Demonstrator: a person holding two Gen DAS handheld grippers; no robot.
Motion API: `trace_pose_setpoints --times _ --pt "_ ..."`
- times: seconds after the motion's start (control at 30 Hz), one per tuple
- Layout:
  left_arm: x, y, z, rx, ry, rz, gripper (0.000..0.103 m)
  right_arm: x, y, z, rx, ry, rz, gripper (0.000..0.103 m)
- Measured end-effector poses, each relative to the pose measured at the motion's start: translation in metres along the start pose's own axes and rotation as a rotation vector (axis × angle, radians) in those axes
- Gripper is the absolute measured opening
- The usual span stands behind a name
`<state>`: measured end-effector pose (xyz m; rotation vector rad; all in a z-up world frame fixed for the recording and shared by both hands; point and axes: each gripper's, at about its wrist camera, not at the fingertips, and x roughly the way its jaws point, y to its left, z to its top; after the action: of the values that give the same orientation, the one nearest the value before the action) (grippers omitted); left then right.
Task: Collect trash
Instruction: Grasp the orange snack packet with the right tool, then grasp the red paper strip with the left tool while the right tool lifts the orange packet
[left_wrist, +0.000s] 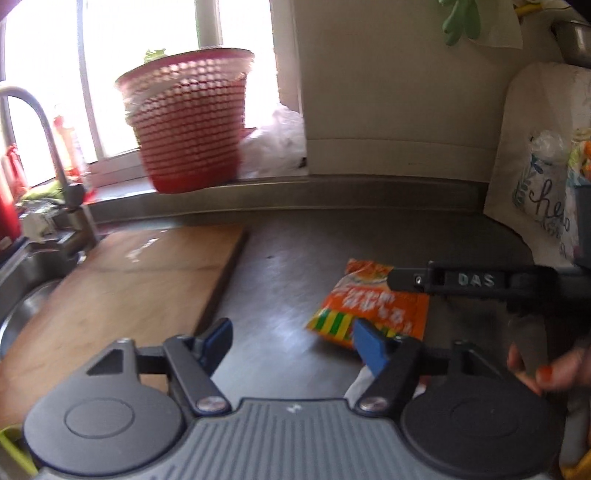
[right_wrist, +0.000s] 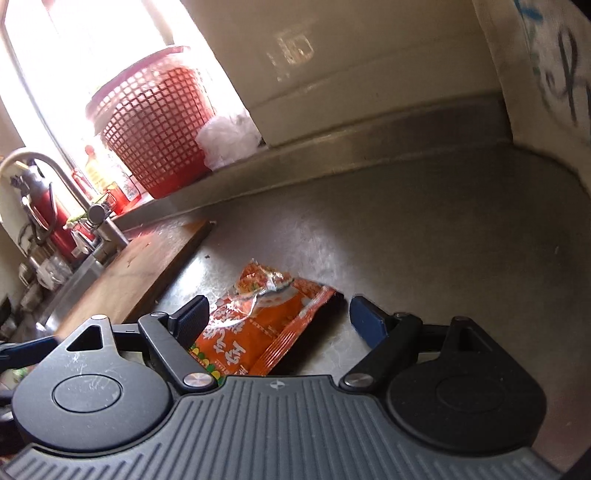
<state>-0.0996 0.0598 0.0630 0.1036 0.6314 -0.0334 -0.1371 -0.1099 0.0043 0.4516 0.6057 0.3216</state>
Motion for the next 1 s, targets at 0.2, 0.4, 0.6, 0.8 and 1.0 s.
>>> trace_pose_setpoints --times 0.2,0.4,0.6,0.8,1.0 --pt "0.045 0.001 0.008 -0.046 0.044 -0.087 0.056 0.002 -0.003 -0.001 0.021 0.024 0.096 0.1" --pt "0.067 0.004 0.002 -0.104 0.101 -0.17 0.048 0.001 -0.017 0.001 0.11 0.05 0.201 0.082" --pt "0.056 -0.005 -0.003 -0.101 0.06 -0.266 0.046 -0.001 -0.02 -0.001 0.131 0.083 0.308 0.055" --pt "0.052 -0.008 -0.007 -0.09 0.062 -0.318 0.047 0.0 -0.011 -0.001 0.099 0.105 0.342 0.05" --pt "0.032 0.002 -0.007 -0.076 0.067 -0.29 0.049 0.003 0.002 -0.001 0.041 0.1 0.286 0.009"
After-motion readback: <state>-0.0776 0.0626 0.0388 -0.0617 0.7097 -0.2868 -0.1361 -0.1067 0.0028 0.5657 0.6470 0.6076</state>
